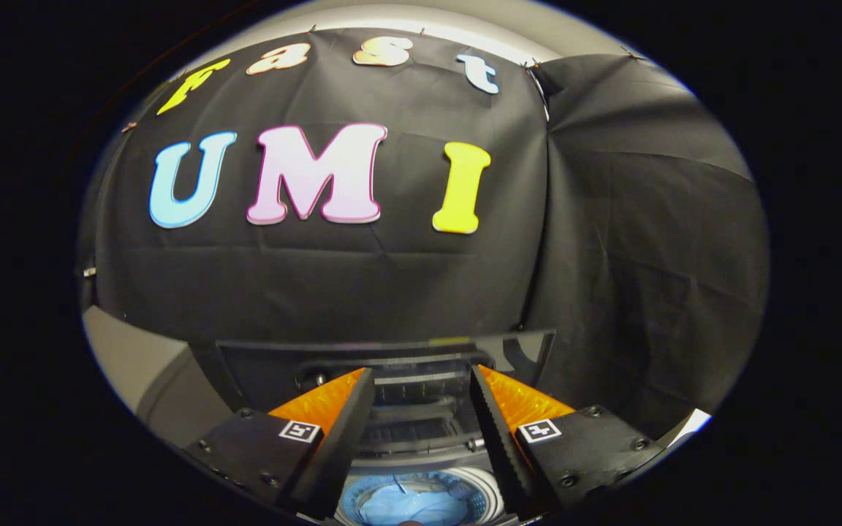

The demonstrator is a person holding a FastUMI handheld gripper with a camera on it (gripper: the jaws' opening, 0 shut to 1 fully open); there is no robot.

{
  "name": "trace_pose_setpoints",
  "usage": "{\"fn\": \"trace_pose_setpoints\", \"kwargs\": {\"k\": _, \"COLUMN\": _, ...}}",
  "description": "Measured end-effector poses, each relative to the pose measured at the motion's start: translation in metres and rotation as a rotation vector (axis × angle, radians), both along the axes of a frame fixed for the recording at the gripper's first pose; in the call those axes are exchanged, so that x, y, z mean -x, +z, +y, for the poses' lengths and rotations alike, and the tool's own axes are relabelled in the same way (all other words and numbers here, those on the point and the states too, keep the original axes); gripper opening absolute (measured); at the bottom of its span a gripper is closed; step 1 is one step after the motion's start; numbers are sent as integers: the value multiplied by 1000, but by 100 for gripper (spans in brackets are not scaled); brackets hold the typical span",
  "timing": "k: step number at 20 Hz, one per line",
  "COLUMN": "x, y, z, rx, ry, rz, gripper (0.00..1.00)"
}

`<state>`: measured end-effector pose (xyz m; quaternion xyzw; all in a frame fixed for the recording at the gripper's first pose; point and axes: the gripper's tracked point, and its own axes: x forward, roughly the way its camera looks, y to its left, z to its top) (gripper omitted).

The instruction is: Put the clothes into the washing machine and then close the washing machine lid.

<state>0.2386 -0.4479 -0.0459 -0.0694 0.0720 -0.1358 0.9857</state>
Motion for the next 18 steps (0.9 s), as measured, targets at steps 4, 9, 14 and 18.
{"fn": "trace_pose_setpoints", "kwargs": {"k": 4, "x": -45, "y": 12, "z": -2, "rx": -34, "ry": 45, "rz": 8, "gripper": 85}}
{"fn": "trace_pose_setpoints", "kwargs": {"k": 9, "x": -86, "y": -6, "z": -18, "rx": -47, "ry": 11, "rz": 91, "gripper": 85}}
{"fn": "trace_pose_setpoints", "kwargs": {"k": 14, "x": -96, "y": -41, "z": -27, "rx": -18, "ry": 19, "rz": 226, "gripper": 86}}
{"fn": "trace_pose_setpoints", "kwargs": {"k": 18, "x": -90, "y": -37, "z": -22, "rx": -12, "ry": 69, "rz": 226, "gripper": 84}}
